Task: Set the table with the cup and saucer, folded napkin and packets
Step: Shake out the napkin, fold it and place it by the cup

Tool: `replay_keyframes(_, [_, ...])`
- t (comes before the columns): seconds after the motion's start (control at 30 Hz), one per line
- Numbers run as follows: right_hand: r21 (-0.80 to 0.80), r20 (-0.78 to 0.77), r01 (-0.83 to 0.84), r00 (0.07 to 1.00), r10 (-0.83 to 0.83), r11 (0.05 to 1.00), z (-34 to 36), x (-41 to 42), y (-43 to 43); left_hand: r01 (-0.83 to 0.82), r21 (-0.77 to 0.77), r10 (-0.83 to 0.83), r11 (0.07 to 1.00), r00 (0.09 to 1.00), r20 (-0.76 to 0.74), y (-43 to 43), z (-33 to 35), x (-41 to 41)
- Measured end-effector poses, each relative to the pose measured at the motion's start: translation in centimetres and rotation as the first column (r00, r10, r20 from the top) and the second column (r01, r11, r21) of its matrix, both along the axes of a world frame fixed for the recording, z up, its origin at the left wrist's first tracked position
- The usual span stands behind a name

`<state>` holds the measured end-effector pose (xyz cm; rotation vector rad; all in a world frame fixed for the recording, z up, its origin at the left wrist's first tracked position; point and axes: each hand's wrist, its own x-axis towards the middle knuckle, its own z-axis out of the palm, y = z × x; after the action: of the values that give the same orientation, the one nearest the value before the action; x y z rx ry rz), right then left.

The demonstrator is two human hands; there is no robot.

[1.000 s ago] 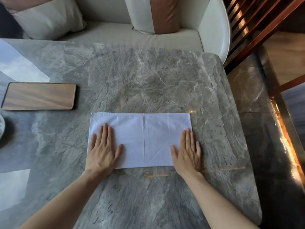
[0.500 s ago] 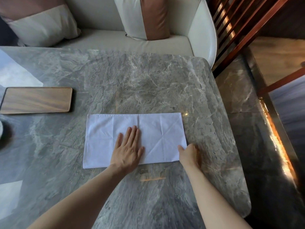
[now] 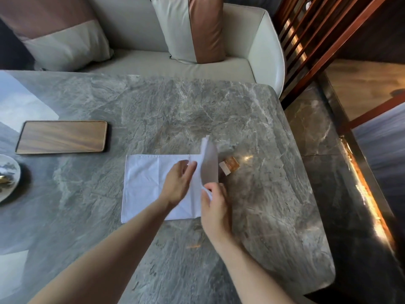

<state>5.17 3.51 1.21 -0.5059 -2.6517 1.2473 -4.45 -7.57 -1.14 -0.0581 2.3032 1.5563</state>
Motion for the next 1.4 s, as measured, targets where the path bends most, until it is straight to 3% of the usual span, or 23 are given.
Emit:
replay_keyframes(0.1, [0.086,-0.043,-0.086,0.995,0.09,0.993,0.4,-0.1,-4.0,-0.114,0.128,0.098,0.985,0.987,0.126,-1.8,1.5,-3.5])
replay_keyframes(0.27, [0.069,0.013,-0.204,0.979,0.204,0.976,-0.1,-0.4,-9.2,-0.195,-0.094,0.202,0.976,0.977,0.07,-6.9,0.6,-6.7])
replay_keyframes(0.37, [-0.003,0.061,-0.29,0.955,0.289,0.957,-0.5,-0.3,-11.5,-0.185,-0.209,0.198,0.96,0.979,0.042,-9.5,0.0,-7.4])
replay_keyframes(0.53, [-0.072,0.104,-0.292,0.949,0.298,0.954,-1.4,-0.2,-13.7,-0.176,-0.247,0.19,0.953,0.981,0.033,-12.9,-0.7,-7.7])
replay_keyframes(0.93, [0.066,0.164,-0.366,0.921,0.352,0.928,-3.4,0.6,-16.0,-0.178,-0.313,0.209,0.933,0.976,0.066,-15.6,-2.7,-6.7])
replay_keyframes(1.4, [0.081,0.25,-0.506,0.844,0.474,0.859,-5.1,0.1,-16.5,-0.141,-0.401,0.142,0.905,0.989,-0.026,-16.0,-3.9,-6.8])
